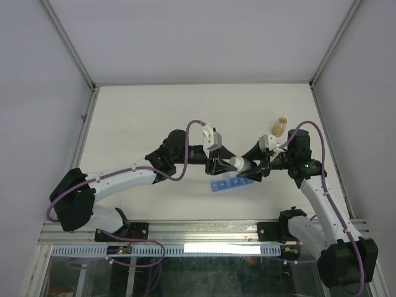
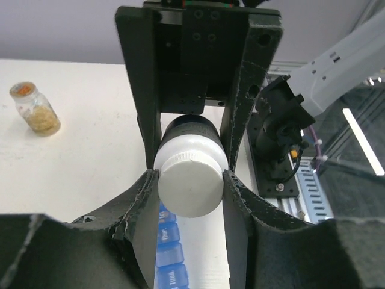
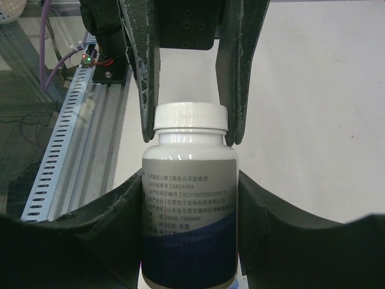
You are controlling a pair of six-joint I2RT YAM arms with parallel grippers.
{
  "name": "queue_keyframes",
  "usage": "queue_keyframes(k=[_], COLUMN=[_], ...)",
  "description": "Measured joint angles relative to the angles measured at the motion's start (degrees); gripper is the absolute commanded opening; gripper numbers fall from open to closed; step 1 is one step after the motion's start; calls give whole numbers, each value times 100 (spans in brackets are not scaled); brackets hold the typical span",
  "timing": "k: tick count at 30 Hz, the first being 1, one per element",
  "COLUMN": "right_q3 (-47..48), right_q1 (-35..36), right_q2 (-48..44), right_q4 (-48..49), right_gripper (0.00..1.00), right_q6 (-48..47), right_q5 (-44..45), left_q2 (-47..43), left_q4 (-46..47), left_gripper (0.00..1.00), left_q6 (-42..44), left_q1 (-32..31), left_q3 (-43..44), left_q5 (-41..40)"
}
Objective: Sort the pills into containers
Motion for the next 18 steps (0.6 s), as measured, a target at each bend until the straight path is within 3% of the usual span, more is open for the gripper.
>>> queue_keyframes(k=[3,15,18], right_q3=[0,0,0], right_q1=[-20,7,0], right_q2=[0,28,28], right_q4=[7,-39,-48], right_gripper=[0,0,0], right_q6=[-11,-59,-63], right_q5=[35,76,94], left_q2=[-37,-496,-501], left_q4=[94,341,280], left_gripper=[0,0,48], left_q6=[-800,-4542,-5007], left_q1=[-70,-925,-1051], left_q3=[-92,-804,-811], left_q5=[-470,-3624,-4046])
